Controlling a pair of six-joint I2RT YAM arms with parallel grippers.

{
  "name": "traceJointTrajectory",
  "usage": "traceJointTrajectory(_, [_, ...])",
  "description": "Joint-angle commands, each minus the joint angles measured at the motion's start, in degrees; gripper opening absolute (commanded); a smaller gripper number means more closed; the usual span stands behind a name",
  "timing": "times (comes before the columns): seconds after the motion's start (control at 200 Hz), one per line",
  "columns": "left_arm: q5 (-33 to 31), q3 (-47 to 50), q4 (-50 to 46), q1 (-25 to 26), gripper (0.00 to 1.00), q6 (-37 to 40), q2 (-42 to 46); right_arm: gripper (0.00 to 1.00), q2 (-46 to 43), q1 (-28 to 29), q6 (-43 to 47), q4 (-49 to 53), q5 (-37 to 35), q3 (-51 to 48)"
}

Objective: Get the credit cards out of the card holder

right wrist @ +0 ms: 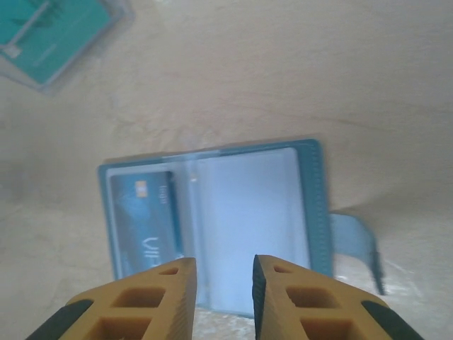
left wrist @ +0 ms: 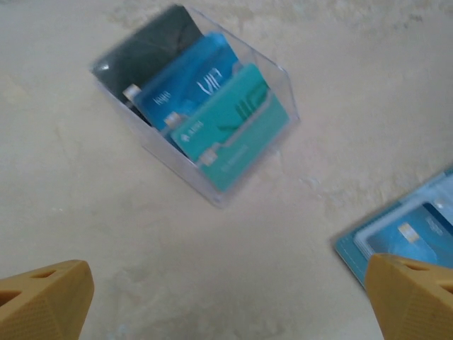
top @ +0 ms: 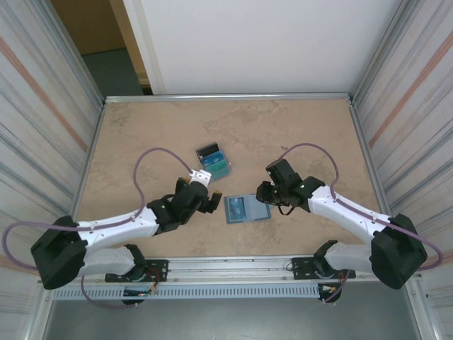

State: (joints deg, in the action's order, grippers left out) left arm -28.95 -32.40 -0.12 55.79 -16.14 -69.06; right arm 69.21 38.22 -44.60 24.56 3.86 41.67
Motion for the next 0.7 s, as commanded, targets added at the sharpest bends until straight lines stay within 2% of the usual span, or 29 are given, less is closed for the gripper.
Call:
traceJointTrajectory(0.0, [-2.6,-1.3,1.2,2.5,0.99,-4.9,-3.2,0.26,0.6,-0.3,-1.5,-2.8,4.4,-0.7])
traceJointTrajectory(0.17, [0.5,-0.6,4.8,3.3,0.99,-9.6,-8.4,0.27,2.4,0.0,-2.5,-6.3,7.1,-2.0])
traceJointTrajectory(0.361, [0.7,-1.9,6.1,4.4,0.99,-8.8,-12.4,0.25,4.5,0.4,-3.6,-7.7,7.5,-2.8])
traceJointTrajectory(0.697, [0.9,-2.9,6.6,4.4,0.99,-10.5,-17.2,0.24,9.1,0.5,-4.4,-14.0,13.0,-3.8])
